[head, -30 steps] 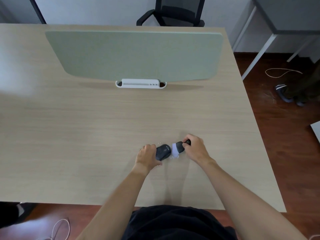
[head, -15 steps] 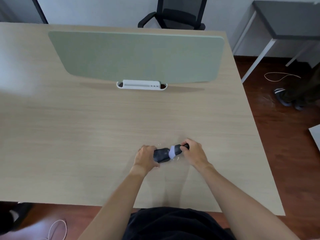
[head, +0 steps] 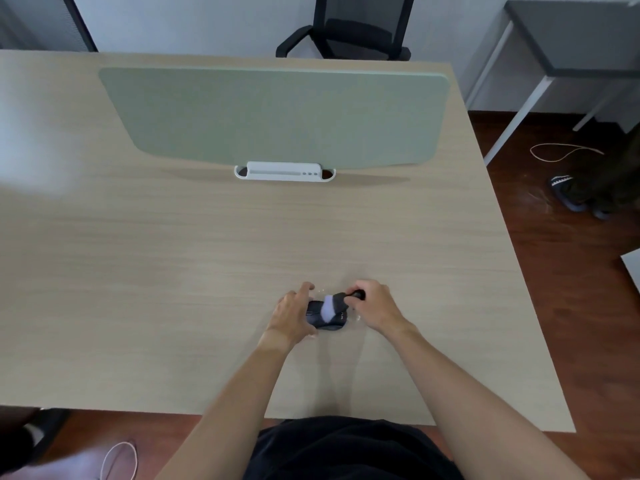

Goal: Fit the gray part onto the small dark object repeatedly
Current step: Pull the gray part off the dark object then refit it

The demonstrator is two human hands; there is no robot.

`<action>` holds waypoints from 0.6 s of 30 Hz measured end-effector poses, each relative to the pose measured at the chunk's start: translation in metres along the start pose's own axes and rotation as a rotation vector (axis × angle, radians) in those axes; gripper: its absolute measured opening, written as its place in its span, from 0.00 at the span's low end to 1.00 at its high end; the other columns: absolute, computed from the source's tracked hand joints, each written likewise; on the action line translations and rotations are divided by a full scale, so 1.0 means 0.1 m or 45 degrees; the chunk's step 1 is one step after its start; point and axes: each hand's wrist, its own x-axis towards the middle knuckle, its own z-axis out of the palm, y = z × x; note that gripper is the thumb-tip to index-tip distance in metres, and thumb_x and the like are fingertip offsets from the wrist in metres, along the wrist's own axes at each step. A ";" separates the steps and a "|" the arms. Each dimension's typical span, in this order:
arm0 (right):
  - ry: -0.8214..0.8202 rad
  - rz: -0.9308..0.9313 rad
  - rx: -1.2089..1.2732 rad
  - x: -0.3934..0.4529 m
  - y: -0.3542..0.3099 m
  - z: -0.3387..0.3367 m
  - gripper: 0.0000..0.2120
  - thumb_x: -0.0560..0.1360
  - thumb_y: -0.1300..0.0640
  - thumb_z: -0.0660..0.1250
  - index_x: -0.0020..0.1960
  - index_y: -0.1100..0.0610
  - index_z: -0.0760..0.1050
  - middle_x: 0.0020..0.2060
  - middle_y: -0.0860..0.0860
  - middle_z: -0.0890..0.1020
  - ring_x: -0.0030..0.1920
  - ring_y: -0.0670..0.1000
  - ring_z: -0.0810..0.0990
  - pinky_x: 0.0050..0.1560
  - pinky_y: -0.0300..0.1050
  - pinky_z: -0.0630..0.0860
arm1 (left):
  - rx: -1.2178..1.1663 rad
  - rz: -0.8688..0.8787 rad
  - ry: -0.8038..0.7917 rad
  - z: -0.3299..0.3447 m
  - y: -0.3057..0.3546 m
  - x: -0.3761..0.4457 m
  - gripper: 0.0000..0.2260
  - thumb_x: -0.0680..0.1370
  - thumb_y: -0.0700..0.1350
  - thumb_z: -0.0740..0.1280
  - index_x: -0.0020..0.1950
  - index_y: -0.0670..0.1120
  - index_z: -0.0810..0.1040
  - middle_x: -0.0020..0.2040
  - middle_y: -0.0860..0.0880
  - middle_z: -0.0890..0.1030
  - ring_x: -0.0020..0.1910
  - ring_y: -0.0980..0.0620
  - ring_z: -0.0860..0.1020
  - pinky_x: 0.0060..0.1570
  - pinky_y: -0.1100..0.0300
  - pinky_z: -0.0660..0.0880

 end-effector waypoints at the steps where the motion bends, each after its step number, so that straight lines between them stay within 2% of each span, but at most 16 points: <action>1: 0.030 0.019 -0.021 0.00 0.06 -0.06 0.04 0.73 0.58 0.70 0.48 0.55 0.82 0.45 0.51 0.85 0.47 0.53 0.81 0.50 0.48 0.79 | 0.009 0.003 -0.001 0.00 0.01 0.00 0.37 0.63 0.42 0.80 0.68 0.49 0.66 0.58 0.45 0.77 0.59 0.43 0.74 0.55 0.56 0.70; 4: 0.087 0.060 -0.057 -0.02 0.16 -0.18 0.03 0.73 0.56 0.68 0.45 0.54 0.81 0.43 0.51 0.83 0.45 0.54 0.81 0.48 0.52 0.80 | 0.036 0.011 -0.012 -0.01 0.03 -0.02 0.30 0.65 0.42 0.79 0.62 0.47 0.70 0.54 0.44 0.77 0.54 0.43 0.75 0.48 0.60 0.68; 7: 0.126 0.015 0.061 -0.06 0.06 -0.12 0.03 0.73 0.58 0.67 0.42 0.54 0.80 0.38 0.49 0.82 0.41 0.51 0.80 0.43 0.47 0.78 | 0.038 0.014 0.002 0.01 0.03 -0.01 0.29 0.64 0.41 0.78 0.61 0.48 0.70 0.53 0.46 0.80 0.51 0.43 0.77 0.47 0.60 0.69; 9: 0.032 -0.063 0.111 -0.09 -0.05 -0.02 0.03 0.73 0.60 0.68 0.43 0.54 0.81 0.39 0.49 0.82 0.41 0.48 0.79 0.41 0.39 0.75 | 0.044 0.010 0.003 0.01 0.05 -0.01 0.30 0.63 0.41 0.79 0.61 0.49 0.70 0.53 0.46 0.81 0.52 0.42 0.78 0.49 0.56 0.73; 11: -0.102 -0.106 0.109 -0.09 -0.12 0.06 0.03 0.73 0.60 0.69 0.45 0.54 0.81 0.42 0.49 0.82 0.42 0.46 0.79 0.40 0.35 0.73 | 0.059 0.027 0.003 0.00 0.05 0.02 0.29 0.64 0.39 0.78 0.61 0.49 0.71 0.52 0.46 0.82 0.52 0.42 0.80 0.50 0.54 0.75; 14: -0.129 -0.049 0.089 -0.08 -0.05 0.08 0.04 0.73 0.59 0.69 0.45 0.52 0.80 0.44 0.50 0.82 0.44 0.50 0.80 0.43 0.42 0.78 | 0.103 0.058 -0.006 -0.02 0.05 0.04 0.27 0.65 0.37 0.76 0.61 0.49 0.72 0.52 0.47 0.82 0.52 0.43 0.80 0.50 0.54 0.74; 18: 0.015 0.064 -0.031 -0.07 0.16 -0.09 0.02 0.73 0.57 0.68 0.44 0.51 0.78 0.44 0.50 0.82 0.46 0.54 0.80 0.49 0.52 0.79 | 0.221 0.122 0.024 -0.03 0.03 0.06 0.25 0.69 0.35 0.72 0.63 0.50 0.71 0.56 0.48 0.78 0.54 0.43 0.79 0.52 0.54 0.73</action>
